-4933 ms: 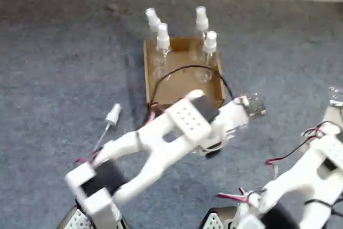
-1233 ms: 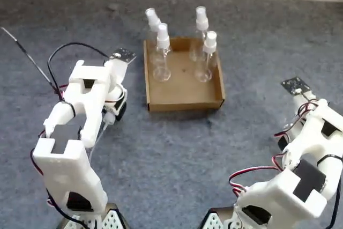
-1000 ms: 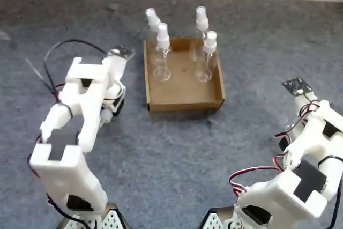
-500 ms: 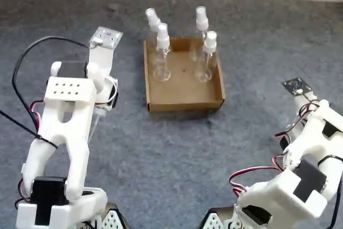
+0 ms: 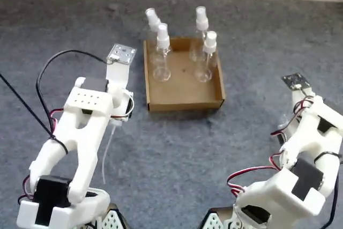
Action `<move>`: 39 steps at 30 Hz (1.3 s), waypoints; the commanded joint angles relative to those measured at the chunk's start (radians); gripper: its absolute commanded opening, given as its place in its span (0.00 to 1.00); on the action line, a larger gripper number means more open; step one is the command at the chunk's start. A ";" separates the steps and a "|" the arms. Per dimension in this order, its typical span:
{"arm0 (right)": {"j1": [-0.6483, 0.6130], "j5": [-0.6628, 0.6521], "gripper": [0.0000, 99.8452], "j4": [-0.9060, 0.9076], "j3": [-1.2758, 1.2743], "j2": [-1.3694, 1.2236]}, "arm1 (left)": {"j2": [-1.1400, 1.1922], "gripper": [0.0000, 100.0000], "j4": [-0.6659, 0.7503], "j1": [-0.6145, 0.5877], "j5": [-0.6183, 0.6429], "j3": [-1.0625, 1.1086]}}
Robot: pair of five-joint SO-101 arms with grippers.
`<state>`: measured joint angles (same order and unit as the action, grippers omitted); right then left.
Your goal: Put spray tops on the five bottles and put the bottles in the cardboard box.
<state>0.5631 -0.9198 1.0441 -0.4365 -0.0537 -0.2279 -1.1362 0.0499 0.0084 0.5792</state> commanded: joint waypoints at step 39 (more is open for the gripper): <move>-0.059 -0.058 0.19 0.179 0.197 -0.107 | -0.041 0.00 0.023 0.016 0.006 0.018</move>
<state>0.4925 -0.9674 1.2375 -0.2478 -0.1749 -0.2294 -1.1301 0.0483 0.0084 0.6007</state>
